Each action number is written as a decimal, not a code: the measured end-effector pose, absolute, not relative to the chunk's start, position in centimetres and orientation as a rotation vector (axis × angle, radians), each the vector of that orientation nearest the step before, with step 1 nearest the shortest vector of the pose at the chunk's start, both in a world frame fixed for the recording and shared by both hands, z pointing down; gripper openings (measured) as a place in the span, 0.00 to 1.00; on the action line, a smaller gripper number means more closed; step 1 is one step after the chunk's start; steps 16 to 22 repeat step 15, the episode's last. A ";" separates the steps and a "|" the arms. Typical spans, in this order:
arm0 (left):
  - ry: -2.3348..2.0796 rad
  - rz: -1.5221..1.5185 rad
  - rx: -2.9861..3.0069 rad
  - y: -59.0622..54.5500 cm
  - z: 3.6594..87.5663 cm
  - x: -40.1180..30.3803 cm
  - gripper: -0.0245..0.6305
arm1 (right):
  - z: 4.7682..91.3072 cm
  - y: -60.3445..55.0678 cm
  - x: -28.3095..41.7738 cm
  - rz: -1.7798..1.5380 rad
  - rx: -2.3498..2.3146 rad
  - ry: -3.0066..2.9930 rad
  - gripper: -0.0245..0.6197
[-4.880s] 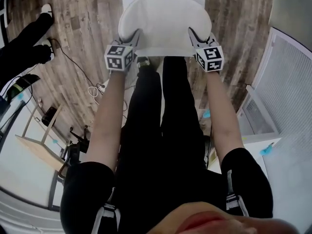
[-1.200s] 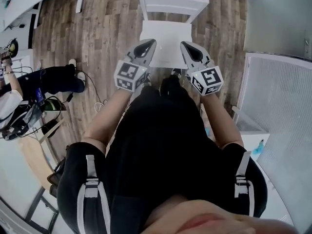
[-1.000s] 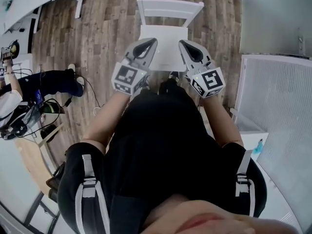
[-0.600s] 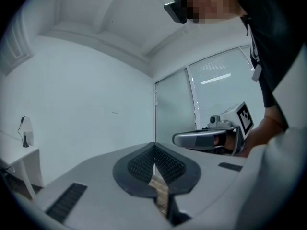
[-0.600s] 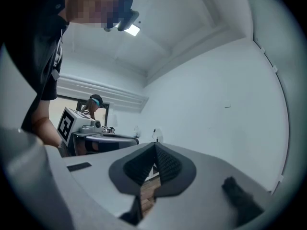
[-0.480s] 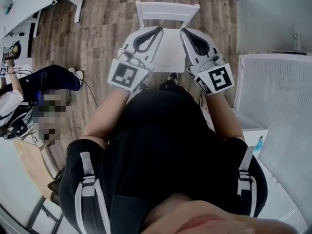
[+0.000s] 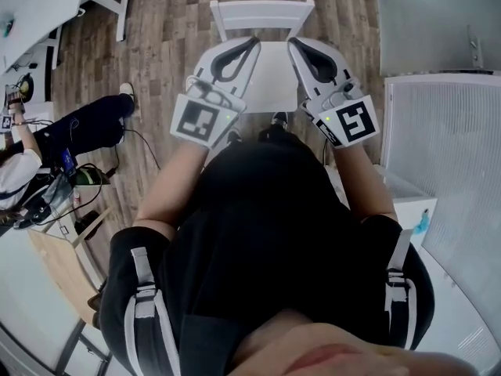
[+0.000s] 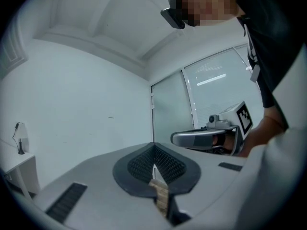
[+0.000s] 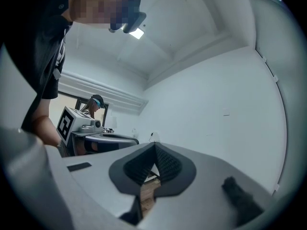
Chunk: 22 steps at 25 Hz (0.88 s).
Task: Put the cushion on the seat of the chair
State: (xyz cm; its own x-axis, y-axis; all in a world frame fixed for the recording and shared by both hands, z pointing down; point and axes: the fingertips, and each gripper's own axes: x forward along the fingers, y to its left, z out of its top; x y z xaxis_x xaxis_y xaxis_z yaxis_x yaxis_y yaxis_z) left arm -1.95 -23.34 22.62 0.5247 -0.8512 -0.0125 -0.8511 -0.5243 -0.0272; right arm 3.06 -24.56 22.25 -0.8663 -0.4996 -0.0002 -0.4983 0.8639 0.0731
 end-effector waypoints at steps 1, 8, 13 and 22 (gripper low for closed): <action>1.514 -0.006 -2.717 -23.4 22.7 -1.9 0.05 | 22.4 -24.6 3.1 -0.107 0.810 -3.013 0.06; 1.516 0.018 -2.733 -22.6 22.4 -1.7 0.05 | 22.3 -24.0 3.5 -0.105 0.816 -3.002 0.06; 1.503 0.000 -2.731 -22.7 22.4 -1.2 0.05 | 22.4 -24.3 4.0 -0.102 0.826 -2.999 0.06; 1.505 0.000 -2.728 -22.6 22.4 -1.1 0.05 | 22.6 -24.4 4.1 -0.104 0.826 -2.997 0.06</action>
